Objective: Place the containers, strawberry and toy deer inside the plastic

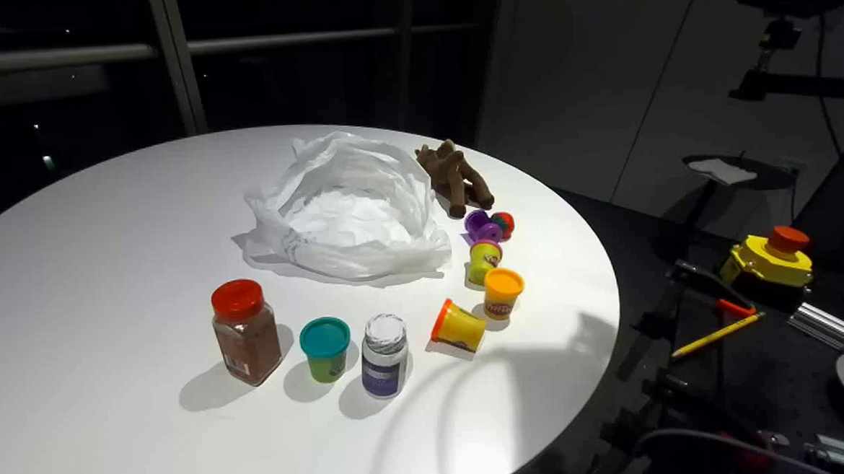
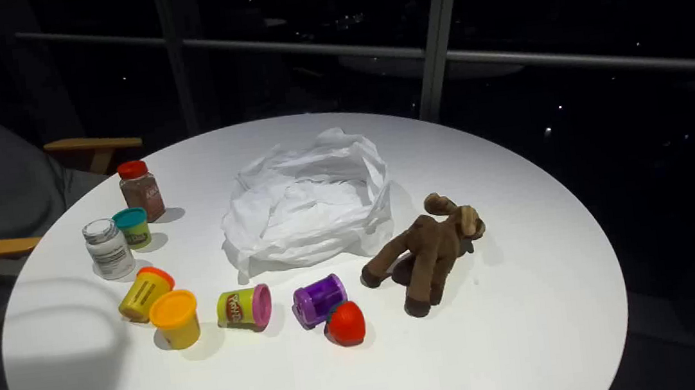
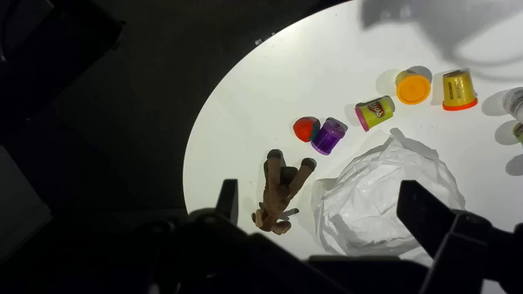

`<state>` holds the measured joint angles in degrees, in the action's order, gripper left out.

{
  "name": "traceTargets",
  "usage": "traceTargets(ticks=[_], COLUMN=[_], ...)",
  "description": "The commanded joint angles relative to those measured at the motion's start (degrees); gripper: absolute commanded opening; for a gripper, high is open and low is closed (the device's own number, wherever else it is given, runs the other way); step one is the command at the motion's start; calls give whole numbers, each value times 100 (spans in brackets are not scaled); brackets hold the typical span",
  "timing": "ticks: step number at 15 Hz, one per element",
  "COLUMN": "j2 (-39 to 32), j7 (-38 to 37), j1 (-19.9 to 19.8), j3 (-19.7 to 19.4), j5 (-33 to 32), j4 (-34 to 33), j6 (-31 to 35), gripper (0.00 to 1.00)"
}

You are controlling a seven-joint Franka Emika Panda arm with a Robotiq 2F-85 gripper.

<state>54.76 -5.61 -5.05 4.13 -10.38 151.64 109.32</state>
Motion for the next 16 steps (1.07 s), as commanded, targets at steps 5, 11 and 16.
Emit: traceTargets(ticks=[5, 11, 16], j2=[14, -287, -769], j7=[-38, -218, -1134], j1=[58, 157, 244], j3=[-39, 30, 450], j5=[-39, 132, 419], j4=[-38, 103, 644], j6=[-23, 354, 1591], gripper=[100, 100, 100])
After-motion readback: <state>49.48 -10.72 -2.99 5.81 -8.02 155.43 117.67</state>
